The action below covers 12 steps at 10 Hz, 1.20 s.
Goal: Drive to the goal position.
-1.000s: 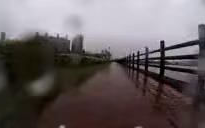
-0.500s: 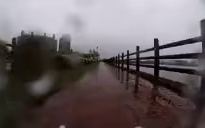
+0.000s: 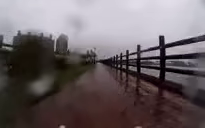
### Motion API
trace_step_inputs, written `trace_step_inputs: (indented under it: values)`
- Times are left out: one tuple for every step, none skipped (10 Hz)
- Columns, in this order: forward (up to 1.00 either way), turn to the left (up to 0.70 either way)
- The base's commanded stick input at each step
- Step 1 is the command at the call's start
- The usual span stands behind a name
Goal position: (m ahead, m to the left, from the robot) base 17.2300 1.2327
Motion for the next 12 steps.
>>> trace_step_inputs:
  values:
    - [1.0,-0.34]
    - [1.0,-0.36]
    - [1.0,-0.02]
    - [1.0,0.0]
    - [1.0,0.0]
    - [1.0,0.0]
    - [1.0,0.0]
    - [1.0,0.0]
    - [1.0,0.0]
    - [1.0,0.0]
    - [1.0,0.0]
    - [1.0,0.0]
